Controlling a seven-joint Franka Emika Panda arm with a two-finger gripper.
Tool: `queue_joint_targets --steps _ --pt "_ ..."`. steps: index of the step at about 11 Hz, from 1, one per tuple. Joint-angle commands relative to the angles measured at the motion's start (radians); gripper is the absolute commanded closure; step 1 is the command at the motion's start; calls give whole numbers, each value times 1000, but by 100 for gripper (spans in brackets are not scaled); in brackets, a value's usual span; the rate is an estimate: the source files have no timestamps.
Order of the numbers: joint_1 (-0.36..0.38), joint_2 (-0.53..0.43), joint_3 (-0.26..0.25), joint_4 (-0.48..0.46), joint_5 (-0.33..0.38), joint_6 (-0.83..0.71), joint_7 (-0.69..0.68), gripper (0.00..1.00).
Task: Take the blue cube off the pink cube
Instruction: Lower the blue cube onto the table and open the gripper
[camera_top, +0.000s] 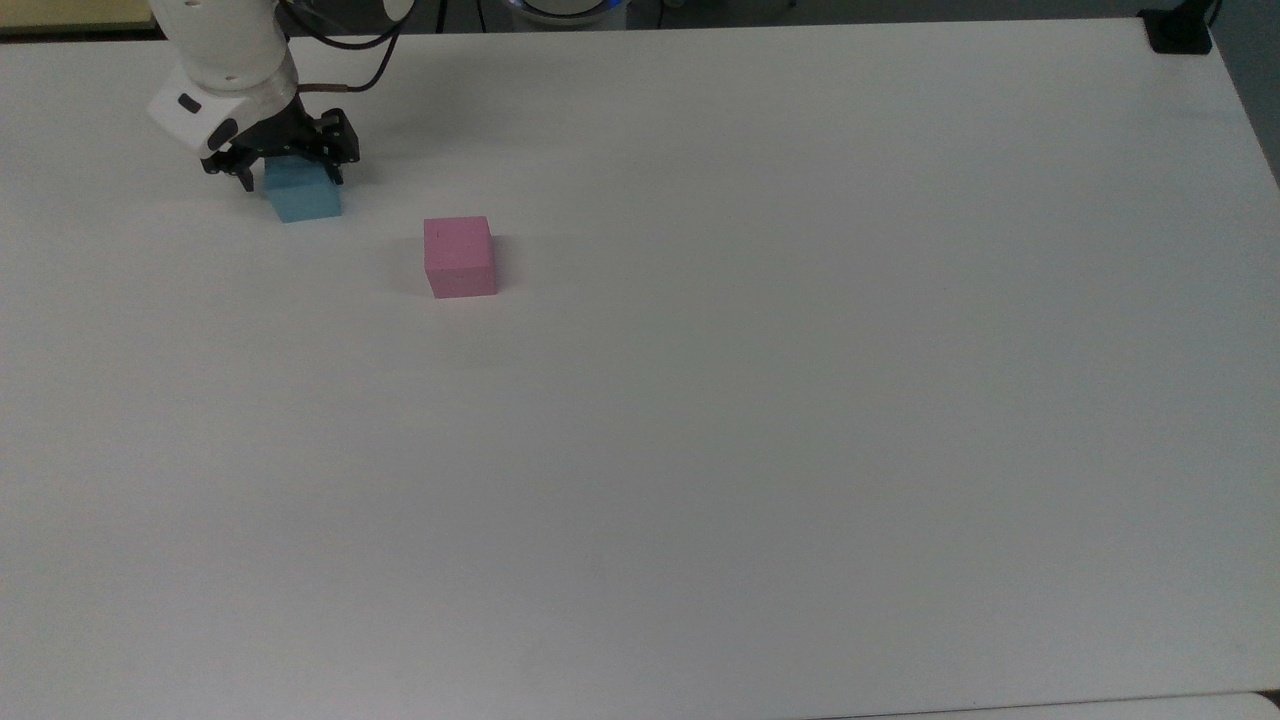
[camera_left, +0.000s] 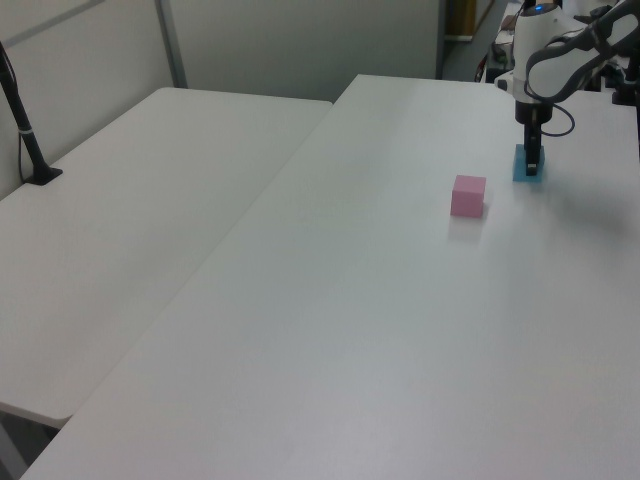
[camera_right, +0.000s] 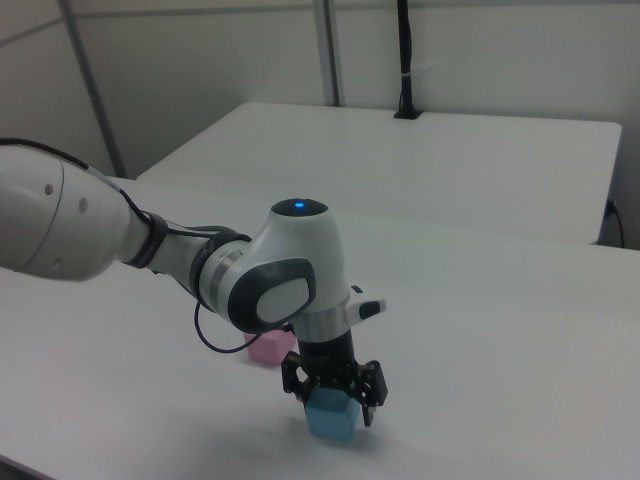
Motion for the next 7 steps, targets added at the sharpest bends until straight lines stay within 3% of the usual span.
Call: queue_joint_targets --steps 1,5,7 --pt "-13 -37 2 -10 -6 16 31 0" --pt "6 -108 10 38 4 -107 121 0" --pt "56 -147 10 72 59 -191 178 0"
